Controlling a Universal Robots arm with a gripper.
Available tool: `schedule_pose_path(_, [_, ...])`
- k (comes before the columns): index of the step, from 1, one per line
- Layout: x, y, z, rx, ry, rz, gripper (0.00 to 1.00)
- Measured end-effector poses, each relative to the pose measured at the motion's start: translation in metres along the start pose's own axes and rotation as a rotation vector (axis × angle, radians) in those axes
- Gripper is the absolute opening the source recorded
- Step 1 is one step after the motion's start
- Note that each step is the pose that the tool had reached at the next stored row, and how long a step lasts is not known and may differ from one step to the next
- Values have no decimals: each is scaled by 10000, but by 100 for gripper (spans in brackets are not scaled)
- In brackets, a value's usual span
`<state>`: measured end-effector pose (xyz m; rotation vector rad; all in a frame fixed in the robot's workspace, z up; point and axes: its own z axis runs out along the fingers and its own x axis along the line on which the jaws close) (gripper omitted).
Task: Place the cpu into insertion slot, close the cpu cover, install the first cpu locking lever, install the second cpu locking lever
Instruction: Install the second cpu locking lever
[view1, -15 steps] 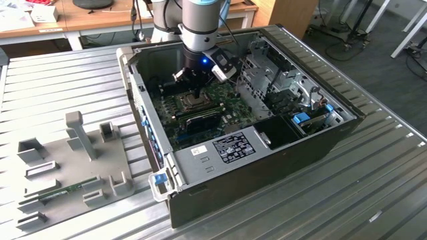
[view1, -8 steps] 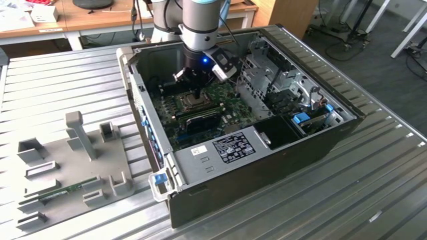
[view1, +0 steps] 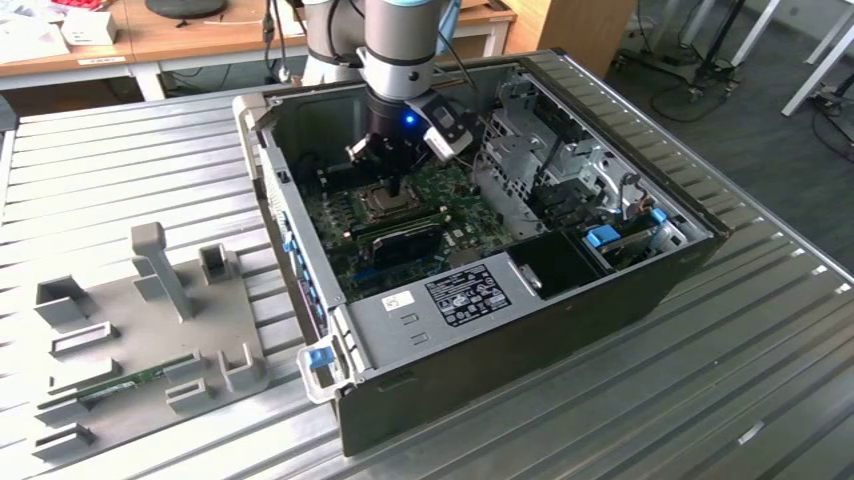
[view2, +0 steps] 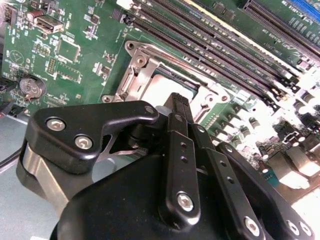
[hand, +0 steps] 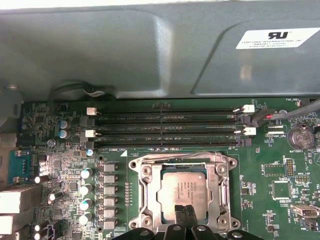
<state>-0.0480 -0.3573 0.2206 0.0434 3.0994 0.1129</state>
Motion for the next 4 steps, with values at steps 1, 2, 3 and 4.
schedule_pose_path(1, [1,3,0,0,0,1,11])
schedule_pose_path(2, [1,6,0,-1,0,1,11])
schedule_pose_path(3, [1,6,0,0,0,1,11])
schedule_pose_path(4, [0,6,1,-1,0,1,11])
